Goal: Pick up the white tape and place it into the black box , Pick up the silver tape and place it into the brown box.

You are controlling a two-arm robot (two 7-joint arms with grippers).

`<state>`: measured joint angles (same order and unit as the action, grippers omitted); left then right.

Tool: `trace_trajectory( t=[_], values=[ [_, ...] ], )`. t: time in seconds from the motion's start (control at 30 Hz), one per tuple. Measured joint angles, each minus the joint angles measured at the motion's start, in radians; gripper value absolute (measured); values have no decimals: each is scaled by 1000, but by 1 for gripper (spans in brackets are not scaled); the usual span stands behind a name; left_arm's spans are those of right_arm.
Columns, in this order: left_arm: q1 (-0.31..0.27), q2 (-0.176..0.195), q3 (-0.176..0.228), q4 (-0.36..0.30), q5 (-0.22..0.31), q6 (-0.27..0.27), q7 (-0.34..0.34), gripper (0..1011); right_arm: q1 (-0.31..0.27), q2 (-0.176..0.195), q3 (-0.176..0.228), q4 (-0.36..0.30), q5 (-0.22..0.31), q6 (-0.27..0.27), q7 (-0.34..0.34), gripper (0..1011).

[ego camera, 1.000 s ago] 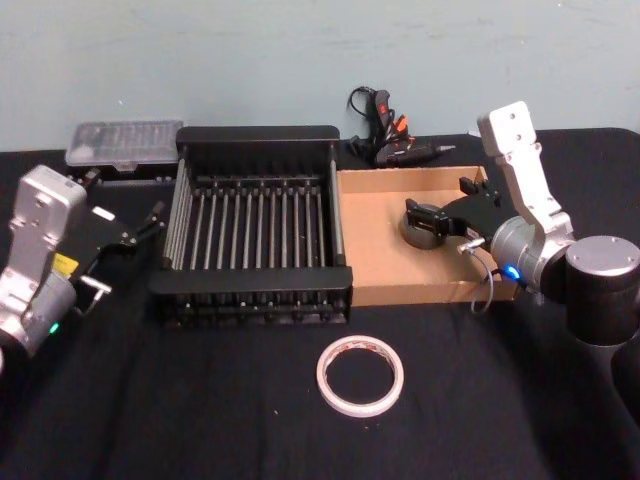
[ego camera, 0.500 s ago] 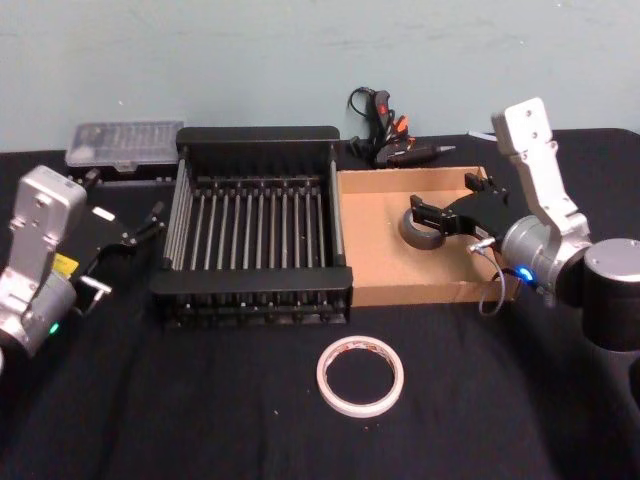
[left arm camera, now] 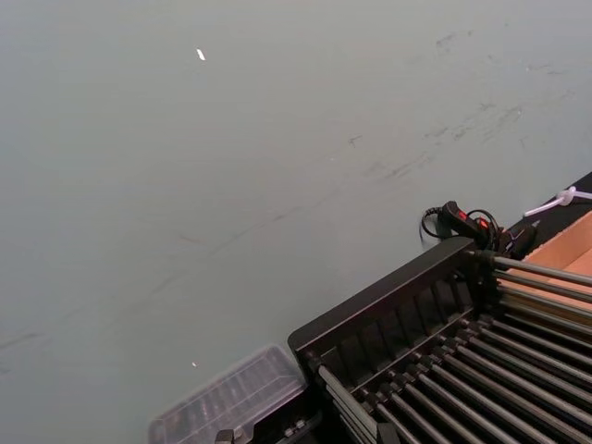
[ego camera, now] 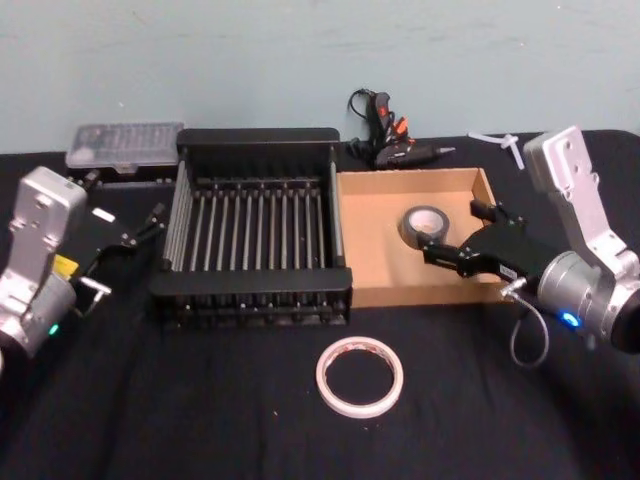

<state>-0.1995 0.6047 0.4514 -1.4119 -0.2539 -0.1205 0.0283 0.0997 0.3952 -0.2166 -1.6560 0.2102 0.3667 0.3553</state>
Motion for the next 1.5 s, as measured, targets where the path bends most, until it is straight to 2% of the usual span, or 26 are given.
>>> trace_trajectory(
  t=[0.33, 0.7, 1.07, 1.5],
  values=[
    [0, 0, 0, 0, 0, 0, 0, 1001, -116, 69, -18, -111, 40, -8, 48, 1002],
    [0, 0, 0, 0, 0, 0, 0, 1001, -173, 105, -78, -136, 48, -9, 58, 1002],
    [0, 0, 0, 0, 0, 0, 0, 1001, -182, 112, -141, -117, 1, -23, 24, 1002],
    [0, 0, 0, 0, 0, 0, 0, 1001, -172, 76, -164, -73, -43, -84, 5, 1002]
  ],
)
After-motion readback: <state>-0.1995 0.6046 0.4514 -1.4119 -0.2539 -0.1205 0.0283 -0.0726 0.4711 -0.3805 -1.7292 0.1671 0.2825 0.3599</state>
